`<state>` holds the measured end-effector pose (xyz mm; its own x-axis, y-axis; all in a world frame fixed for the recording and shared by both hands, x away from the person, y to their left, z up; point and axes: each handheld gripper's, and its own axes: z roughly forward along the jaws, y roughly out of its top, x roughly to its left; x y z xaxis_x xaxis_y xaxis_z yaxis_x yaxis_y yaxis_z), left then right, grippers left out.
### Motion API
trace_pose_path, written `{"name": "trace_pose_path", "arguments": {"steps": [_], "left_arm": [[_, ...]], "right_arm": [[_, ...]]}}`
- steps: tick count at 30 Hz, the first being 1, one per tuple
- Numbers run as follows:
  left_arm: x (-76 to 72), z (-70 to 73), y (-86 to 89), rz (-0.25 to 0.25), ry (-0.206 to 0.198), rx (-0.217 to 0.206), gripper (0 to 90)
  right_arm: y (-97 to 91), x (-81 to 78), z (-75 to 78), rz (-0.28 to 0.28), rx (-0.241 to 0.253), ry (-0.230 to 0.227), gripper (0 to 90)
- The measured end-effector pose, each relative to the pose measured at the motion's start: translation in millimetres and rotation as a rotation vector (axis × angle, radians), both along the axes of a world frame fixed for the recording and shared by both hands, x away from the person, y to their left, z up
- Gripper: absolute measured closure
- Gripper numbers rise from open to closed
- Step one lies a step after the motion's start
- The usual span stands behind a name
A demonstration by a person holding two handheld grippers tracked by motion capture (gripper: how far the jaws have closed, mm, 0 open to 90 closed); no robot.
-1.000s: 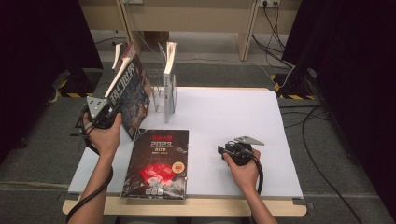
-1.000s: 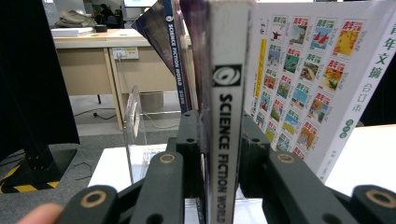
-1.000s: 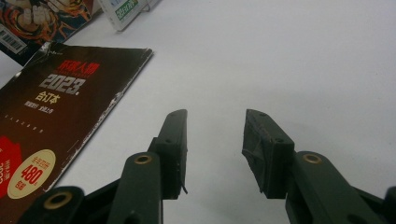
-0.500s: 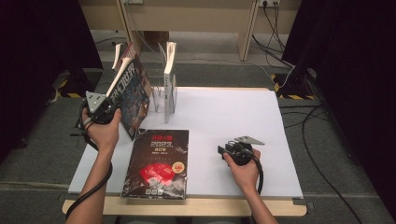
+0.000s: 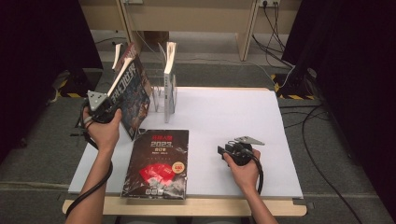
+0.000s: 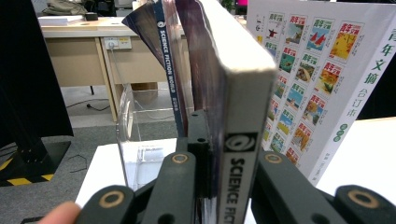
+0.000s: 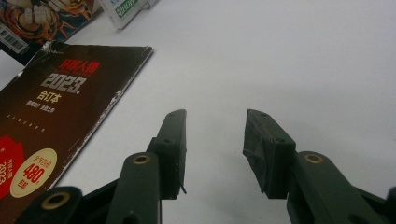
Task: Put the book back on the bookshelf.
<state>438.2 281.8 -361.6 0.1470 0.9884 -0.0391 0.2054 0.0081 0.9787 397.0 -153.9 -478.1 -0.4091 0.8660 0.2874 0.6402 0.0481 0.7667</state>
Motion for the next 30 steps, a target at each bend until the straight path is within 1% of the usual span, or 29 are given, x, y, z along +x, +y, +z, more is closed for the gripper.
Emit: {"name": "trace_pose_path", "arguments": {"steps": [11, 17, 28, 30], "left_arm": [[0.5, -1.7, 0.6, -0.013, -0.021, -0.022, 82.0], [2.1, -0.9, -0.4, -0.024, -0.029, -0.02, 82.1], [6.1, 5.2, -4.9, -0.04, -0.051, -0.006, 82.3], [7.0, 6.0, -5.1, -0.042, -0.05, -0.005, 82.3]], "right_arm": [[-0.7, 0.0, -0.2, -0.007, 0.003, 0.004, 59.5], [-1.8, 0.3, -0.6, -0.006, 0.002, 0.004, 59.5], [-2.5, 0.2, -0.8, -0.007, 0.003, 0.003, 59.5], [-2.7, 0.2, -0.7, -0.008, 0.002, 0.002, 59.5]]}}
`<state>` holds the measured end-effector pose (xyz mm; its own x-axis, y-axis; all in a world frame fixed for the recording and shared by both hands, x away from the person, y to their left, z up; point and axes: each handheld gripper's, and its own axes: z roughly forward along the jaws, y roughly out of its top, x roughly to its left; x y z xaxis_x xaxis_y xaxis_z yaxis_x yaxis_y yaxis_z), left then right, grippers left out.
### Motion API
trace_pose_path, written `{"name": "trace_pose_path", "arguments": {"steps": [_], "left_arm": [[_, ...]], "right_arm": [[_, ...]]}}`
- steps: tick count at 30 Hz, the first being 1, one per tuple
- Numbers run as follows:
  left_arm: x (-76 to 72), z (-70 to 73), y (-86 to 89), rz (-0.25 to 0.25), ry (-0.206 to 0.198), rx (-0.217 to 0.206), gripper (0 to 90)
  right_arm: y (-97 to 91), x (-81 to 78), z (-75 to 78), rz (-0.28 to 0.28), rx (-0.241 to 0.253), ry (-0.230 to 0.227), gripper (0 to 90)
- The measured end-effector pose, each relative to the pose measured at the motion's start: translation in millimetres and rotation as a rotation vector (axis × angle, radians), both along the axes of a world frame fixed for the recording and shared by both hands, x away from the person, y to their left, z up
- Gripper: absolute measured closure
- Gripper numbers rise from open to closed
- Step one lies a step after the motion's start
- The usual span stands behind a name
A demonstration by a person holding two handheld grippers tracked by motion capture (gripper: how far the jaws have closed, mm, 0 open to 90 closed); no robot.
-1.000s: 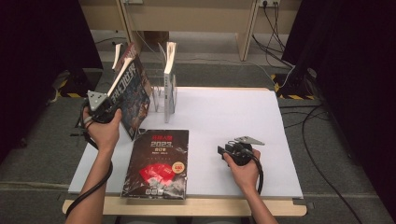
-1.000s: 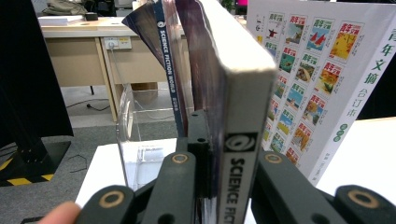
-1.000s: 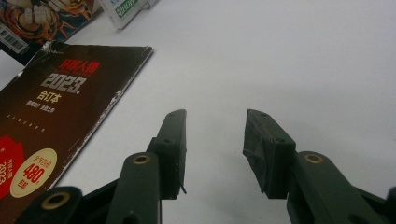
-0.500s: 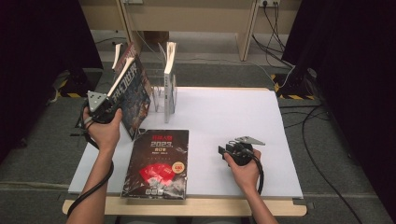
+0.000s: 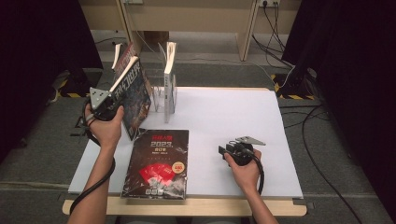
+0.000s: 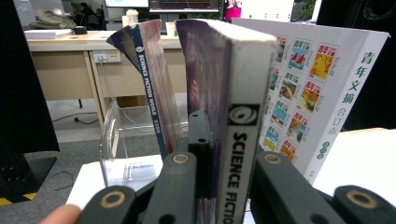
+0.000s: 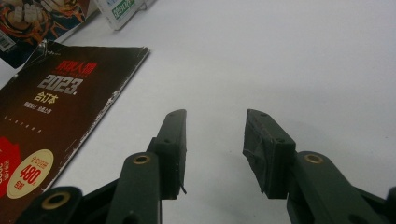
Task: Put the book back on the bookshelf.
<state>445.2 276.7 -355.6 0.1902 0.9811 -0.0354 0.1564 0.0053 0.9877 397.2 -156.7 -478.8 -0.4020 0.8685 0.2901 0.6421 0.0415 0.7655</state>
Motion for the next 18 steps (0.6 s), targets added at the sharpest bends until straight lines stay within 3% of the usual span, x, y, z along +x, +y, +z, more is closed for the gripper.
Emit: {"name": "trace_pose_path", "arguments": {"steps": [18], "left_arm": [[9.7, 8.5, -1.7, 0.002, -0.008, -0.011, 82.3]], "right_arm": [[-0.4, 0.2, -0.5, 0.001, -0.001, -0.004, 59.5]]}}
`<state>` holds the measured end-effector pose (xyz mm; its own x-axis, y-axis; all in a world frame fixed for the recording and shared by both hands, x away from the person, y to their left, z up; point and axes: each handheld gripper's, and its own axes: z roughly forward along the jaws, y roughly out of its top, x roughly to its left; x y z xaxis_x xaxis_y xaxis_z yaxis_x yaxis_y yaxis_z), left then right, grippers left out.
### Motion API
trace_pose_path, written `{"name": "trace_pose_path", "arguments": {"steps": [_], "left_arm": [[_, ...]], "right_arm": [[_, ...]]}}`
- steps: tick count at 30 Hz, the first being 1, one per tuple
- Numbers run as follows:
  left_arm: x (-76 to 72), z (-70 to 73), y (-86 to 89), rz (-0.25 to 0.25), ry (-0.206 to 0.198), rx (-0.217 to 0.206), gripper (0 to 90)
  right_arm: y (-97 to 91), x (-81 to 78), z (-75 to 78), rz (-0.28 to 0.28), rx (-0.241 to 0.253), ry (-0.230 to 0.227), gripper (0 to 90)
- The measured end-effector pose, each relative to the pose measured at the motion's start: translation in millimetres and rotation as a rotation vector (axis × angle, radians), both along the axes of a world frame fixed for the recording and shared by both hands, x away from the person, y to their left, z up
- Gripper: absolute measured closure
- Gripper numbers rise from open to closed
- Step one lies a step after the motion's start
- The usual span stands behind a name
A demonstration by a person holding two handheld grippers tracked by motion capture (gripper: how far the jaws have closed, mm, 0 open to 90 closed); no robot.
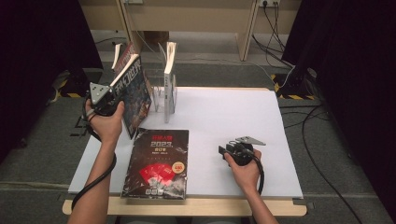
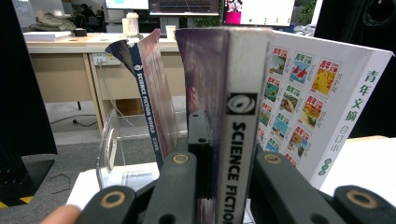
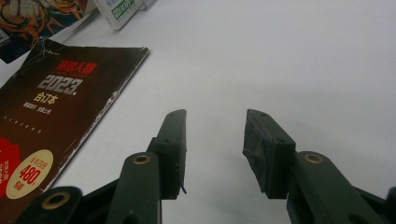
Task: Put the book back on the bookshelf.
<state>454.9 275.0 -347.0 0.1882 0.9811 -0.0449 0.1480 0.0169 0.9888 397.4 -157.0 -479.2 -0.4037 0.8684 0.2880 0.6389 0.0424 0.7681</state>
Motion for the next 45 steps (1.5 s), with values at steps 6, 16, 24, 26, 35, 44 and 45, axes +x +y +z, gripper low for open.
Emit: {"name": "trace_pose_path", "arguments": {"steps": [6, 16, 24, 26, 35, 44, 45], "left_arm": [[3.1, 2.9, -1.5, -0.002, -0.005, -0.002, 82.3], [9.4, 8.4, -3.7, -0.002, -0.017, -0.013, 82.3], [13.9, 14.1, -6.3, -0.008, -0.022, -0.02, 82.3], [15.1, 14.9, -7.4, -0.007, -0.027, -0.021, 82.3], [18.6, 17.4, -8.9, -0.003, -0.032, -0.025, 82.3], [23.0, 19.2, -10.4, 0.0, -0.034, -0.026, 82.3], [23.6, 19.3, -10.5, -0.001, -0.034, -0.026, 82.3]], "right_arm": [[-0.5, -0.1, 0.4, -0.007, 0.004, -0.001, 59.5], [-0.8, -0.8, 1.3, -0.013, 0.01, 0.003, 59.5], [-1.4, -1.1, 1.8, -0.015, 0.013, -0.001, 59.5], [-1.9, -0.9, 1.9, -0.013, 0.01, -0.006, 59.5], [-3.1, -0.6, 1.8, -0.016, 0.011, -0.005, 59.5], [-2.5, -0.6, 1.3, -0.015, 0.01, -0.003, 59.5], [-2.4, -0.6, 1.3, -0.014, 0.011, -0.003, 59.5]]}}
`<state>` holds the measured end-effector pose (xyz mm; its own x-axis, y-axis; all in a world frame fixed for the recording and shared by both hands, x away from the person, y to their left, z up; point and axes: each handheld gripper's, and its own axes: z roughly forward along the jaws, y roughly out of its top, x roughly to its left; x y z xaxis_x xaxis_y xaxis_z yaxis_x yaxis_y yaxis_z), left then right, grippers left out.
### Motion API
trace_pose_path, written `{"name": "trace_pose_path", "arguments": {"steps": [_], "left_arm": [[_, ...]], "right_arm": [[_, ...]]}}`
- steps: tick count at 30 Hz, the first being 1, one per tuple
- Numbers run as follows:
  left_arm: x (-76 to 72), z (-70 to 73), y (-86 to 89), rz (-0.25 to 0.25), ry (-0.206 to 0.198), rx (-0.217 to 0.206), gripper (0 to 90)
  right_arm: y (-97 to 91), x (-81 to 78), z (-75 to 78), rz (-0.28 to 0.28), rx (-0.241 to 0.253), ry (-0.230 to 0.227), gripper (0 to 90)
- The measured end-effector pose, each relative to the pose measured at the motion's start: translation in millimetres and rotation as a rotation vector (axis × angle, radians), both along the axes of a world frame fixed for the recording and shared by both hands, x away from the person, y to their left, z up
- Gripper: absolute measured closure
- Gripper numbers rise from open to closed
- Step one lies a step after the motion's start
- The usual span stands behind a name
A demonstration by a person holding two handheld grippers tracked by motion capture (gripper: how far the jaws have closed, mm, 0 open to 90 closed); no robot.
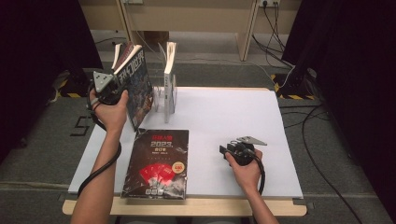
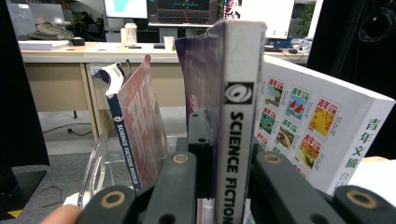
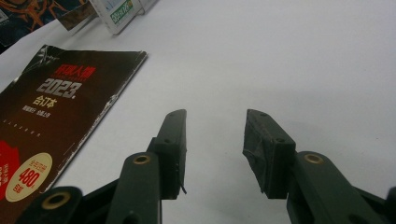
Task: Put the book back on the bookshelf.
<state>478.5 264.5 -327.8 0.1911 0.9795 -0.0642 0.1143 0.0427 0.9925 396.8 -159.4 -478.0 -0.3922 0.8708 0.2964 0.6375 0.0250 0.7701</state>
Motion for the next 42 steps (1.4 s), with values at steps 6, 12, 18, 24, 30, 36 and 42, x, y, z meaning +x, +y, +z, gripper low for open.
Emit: {"name": "trace_pose_path", "arguments": {"steps": [6, 12, 18, 24, 30, 36, 42], "left_arm": [[3.7, 0.6, -0.9, 0.005, 0.0, 0.002, 82.3], [6.5, 0.9, -1.2, 0.019, -0.004, 0.004, 82.3], [10.4, 1.9, -1.7, 0.03, -0.008, 0.009, 82.3], [14.1, 1.2, -1.9, 0.039, -0.007, 0.01, 82.3], [17.2, 0.6, -1.2, 0.049, -0.009, 0.01, 82.2], [19.8, 0.8, -1.5, 0.049, -0.01, 0.009, 82.2], [22.4, 2.0, -1.7, 0.052, -0.01, 0.009, 82.2]], "right_arm": [[-0.7, 0.2, -0.2, 0.0, 0.002, 0.0, 59.5], [-1.1, 0.6, -0.3, 0.002, 0.001, -0.001, 59.5], [-0.5, 0.8, -1.1, 0.006, -0.003, 0.001, 59.5], [-0.6, 0.8, -1.0, 0.006, -0.002, 0.001, 59.5], [-0.4, 1.0, -1.5, 0.009, -0.005, -0.003, 59.5], [0.1, 0.9, -1.5, 0.009, -0.002, 0.0, 59.5], [-0.5, 0.7, -1.0, 0.007, -0.001, 0.0, 59.5]]}}
